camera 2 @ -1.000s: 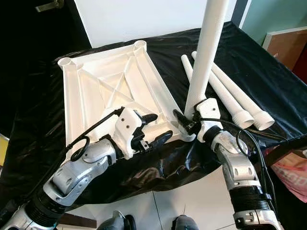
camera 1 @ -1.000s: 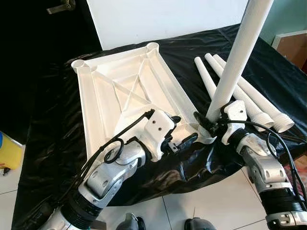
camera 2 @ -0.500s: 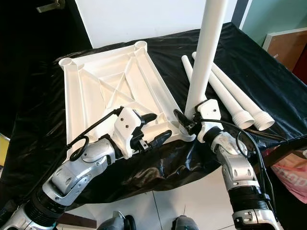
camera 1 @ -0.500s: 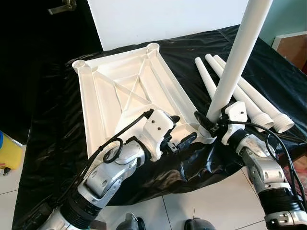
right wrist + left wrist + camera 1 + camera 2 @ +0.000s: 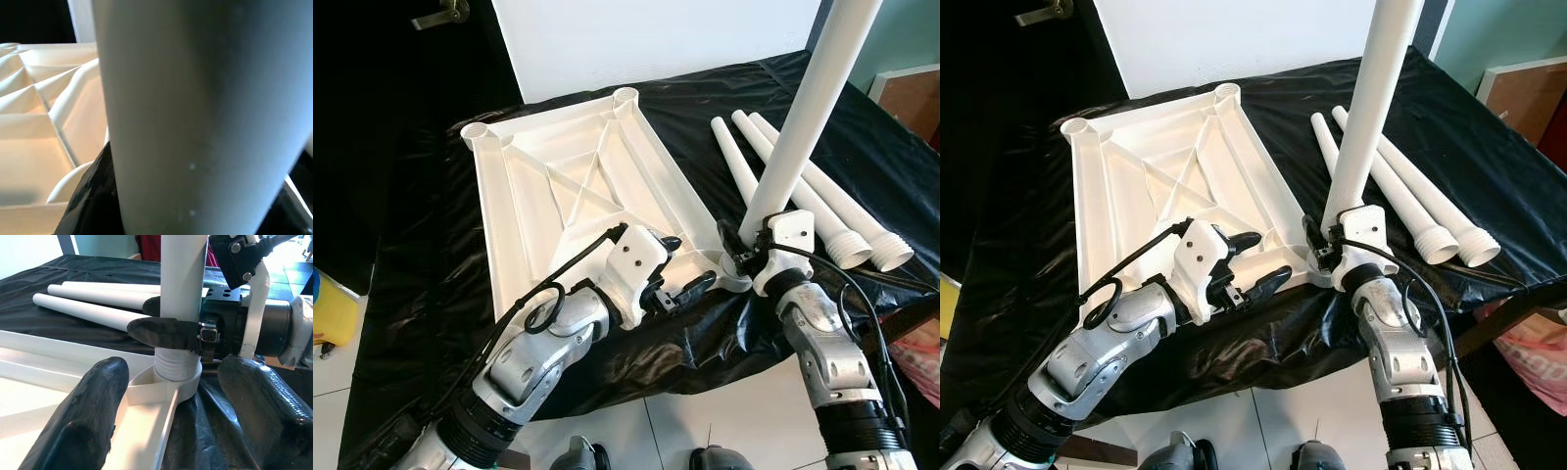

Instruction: Building children table

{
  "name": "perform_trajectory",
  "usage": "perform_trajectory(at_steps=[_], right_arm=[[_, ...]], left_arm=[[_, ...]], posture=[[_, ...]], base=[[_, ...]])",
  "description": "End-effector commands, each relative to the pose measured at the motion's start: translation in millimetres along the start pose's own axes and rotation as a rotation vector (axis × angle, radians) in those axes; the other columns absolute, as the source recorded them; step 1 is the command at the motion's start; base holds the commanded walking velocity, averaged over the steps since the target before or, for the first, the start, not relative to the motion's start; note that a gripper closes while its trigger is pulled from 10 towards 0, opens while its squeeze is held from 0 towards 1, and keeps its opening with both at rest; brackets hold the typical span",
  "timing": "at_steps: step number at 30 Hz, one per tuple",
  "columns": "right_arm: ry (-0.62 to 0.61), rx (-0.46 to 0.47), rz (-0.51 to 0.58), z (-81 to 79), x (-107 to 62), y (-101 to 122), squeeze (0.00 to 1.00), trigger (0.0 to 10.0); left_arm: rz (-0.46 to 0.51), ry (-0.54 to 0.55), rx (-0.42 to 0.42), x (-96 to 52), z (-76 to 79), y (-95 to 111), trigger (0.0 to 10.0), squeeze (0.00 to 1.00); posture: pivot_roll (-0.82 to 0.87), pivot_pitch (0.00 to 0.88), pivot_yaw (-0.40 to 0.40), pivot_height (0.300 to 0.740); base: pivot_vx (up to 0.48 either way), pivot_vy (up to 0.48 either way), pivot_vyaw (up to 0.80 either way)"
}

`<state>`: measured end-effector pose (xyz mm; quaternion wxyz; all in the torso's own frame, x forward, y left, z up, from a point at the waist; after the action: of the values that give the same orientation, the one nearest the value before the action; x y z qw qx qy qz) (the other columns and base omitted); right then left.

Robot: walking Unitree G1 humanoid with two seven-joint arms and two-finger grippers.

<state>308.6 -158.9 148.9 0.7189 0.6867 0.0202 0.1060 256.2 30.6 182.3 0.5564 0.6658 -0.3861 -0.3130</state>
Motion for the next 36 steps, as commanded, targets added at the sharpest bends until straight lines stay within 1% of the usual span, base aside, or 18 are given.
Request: perform_trajectory(at_steps=[1, 2, 5, 6, 7, 9, 10, 11, 13, 17, 27, 32, 33, 34, 36], right_arm=[[-0.114, 0.028, -0.151, 1.0, -10.6, -32, 0.00, 10.0], [-0.114, 0.028, -0.151, 1.0, -10.6, -32, 0.00, 10.0], [-0.248, 0.039, -0.167, -4.8, -15.2, -35, 0.00, 10.0], [-0.248, 0.039, -0.167, -4.8, -15.2, -35, 0.00, 10.0], [-0.291, 0.048, -0.175, -6.5, -16.8, -36, 0.00, 10.0], [-0.331, 0.059, -0.184, -8.2, -18.4, -37, 0.00, 10.0], [-0.342, 0.078, -0.191, -14.6, -18.9, -38, 0.00, 10.0], [-0.342, 0.078, -0.191, -14.6, -18.9, -38, 0.00, 10.0], [-0.312, 0.111, -0.165, -29.5, -18.2, -33, 0.00, 10.0], [-0.315, 0.112, -0.148, -29.0, -17.8, -29, 0.00, 10.0], [-0.332, 0.108, -0.157, -30.8, -19.4, -29, 0.00, 10.0], [-0.328, 0.097, -0.136, -27.7, -19.6, -25, 0.00, 10.0], [-0.326, 0.096, -0.132, -26.4, -19.8, -24, 0.03, 10.0], [-0.317, 0.090, -0.123, -24.1, -19.9, -23, 0.54, 10.0], [-0.311, 0.086, -0.118, -22.6, -19.9, -22, 0.54, 10.0]], left_arm=[[-0.001, -0.137, 0.014, -0.8, 5.8, -2, 10.0, 0.00], [-0.001, -0.137, 0.014, -0.8, 5.8, -2, 10.0, 0.00], [0.001, -0.135, 0.011, 0.0, 6.8, -2, 10.0, 0.00], [0.001, -0.135, 0.011, 0.0, 6.8, -2, 10.0, 0.00], [0.002, -0.134, 0.009, 0.1, 7.1, -2, 10.0, 0.00], [0.004, -0.133, 0.006, 0.1, 7.1, -2, 10.0, 0.00], [0.005, -0.129, 0.005, 0.1, 6.9, -2, 10.0, 0.00], [0.005, -0.129, 0.005, 0.1, 6.9, -2, 10.0, 0.00], [0.008, -0.116, 0.004, -0.1, 5.6, -2, 10.0, 0.00], [0.008, -0.114, 0.005, -0.1, 5.2, -2, 10.0, 0.00], [0.004, -0.111, 0.019, -1.7, 4.3, -4, 10.0, 0.00], [0.005, -0.105, 0.024, -2.4, 3.7, -4, 10.0, 0.00], [0.005, -0.103, 0.028, -2.6, 3.5, -4, 10.0, 0.00], [0.003, -0.100, 0.035, -3.0, 3.5, -4, 10.0, 0.00], [0.002, -0.097, 0.040, -3.3, 3.5, -5, 10.0, 0.00]], posture=[[-0.09, 0.116, 0.068, 0.740], [-0.09, 0.116, 0.068, 0.740], [-0.09, 0.117, 0.066, 0.740], [-0.09, 0.117, 0.066, 0.740], [-0.09, 0.117, 0.066, 0.740], [-0.09, 0.117, 0.066, 0.740], [-0.09, 0.118, 0.060, 0.740], [-0.09, 0.118, 0.060, 0.740], [-0.09, 0.116, 0.060, 0.740], [-0.09, 0.112, 0.059, 0.740], [-0.09, 0.104, 0.059, 0.740], [-0.09, 0.102, 0.060, 0.740], [-0.09, 0.102, 0.060, 0.740], [-0.09, 0.097, 0.058, 0.740], [-0.09, 0.097, 0.058, 0.740]], base=[[0.000, 0.000, 0.00], [0.000, 0.000, 0.00], [0.000, 0.000, 0.00], [0.000, 0.000, 0.00], [0.000, 0.000, 0.00], [0.000, 0.000, 0.00], [0.000, 0.000, 0.00], [0.000, 0.000, 0.00], [0.000, 0.000, 0.00], [0.000, 0.000, 0.00], [0.000, 0.000, 0.00], [0.000, 0.000, 0.00], [0.000, 0.000, 0.00], [0.000, 0.000, 0.00], [0.000, 0.000, 0.00]])
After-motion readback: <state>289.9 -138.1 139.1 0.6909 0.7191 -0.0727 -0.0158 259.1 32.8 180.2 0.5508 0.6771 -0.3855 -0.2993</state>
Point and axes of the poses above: a point about 5 cm out from each wrist's last joint towards the gripper, its own x axis pointing out of the wrist towards the gripper, its own y axis along the axis of the wrist's last joint, z = x × y, the point moved 1 cm from there along x, pointing out of the wrist towards the gripper, and after that the axes turned 2 degrees about x, right-handed, at the moved point
